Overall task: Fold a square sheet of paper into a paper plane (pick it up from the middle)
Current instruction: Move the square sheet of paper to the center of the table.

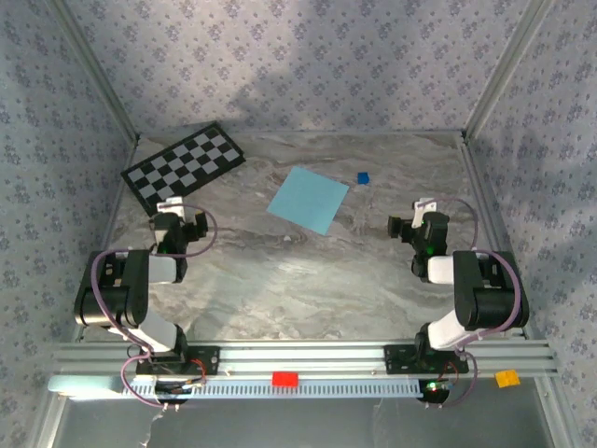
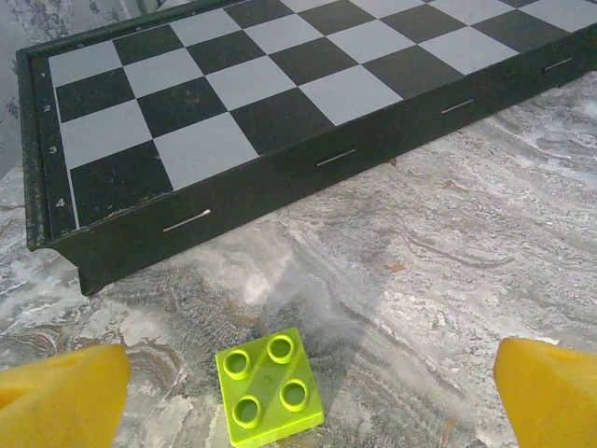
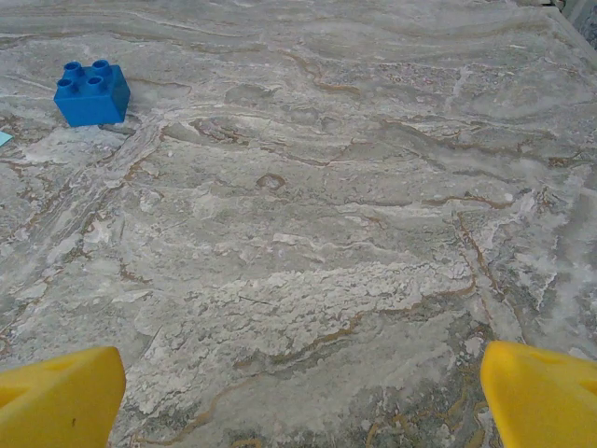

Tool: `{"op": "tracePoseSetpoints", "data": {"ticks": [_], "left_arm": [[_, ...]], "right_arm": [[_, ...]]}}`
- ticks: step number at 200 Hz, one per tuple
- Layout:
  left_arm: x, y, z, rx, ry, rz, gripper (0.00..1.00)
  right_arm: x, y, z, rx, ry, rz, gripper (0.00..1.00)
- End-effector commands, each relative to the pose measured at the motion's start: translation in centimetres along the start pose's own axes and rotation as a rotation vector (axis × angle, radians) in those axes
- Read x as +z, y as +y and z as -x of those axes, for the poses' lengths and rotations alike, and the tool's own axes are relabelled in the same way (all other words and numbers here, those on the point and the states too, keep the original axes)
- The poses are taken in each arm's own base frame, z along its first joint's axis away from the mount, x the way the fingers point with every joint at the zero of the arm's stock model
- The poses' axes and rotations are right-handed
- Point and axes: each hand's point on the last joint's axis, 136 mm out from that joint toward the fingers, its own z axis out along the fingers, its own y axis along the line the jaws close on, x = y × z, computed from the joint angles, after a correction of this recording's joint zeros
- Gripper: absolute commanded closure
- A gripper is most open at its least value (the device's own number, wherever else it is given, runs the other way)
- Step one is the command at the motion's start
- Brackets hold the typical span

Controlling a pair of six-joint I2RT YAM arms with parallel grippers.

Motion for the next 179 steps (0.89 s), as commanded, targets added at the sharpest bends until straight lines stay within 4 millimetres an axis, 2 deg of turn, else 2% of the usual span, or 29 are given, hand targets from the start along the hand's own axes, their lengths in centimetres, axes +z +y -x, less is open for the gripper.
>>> {"op": "tracePoseSetpoints", "data": {"ticks": [1, 179], "left_arm": [[0.06, -0.21, 1.53, -0.01, -0.046, -0.011, 0.0], [0.05, -0.24, 1.58, -0.009, -0.049, -0.012, 0.0]], "right_arm": [[0.18, -0.17, 1.46, -0.006, -0.038, 0.0, 0.0], [0.16, -0.21, 1.57, 0.0, -0.042, 0.005, 0.0]]}}
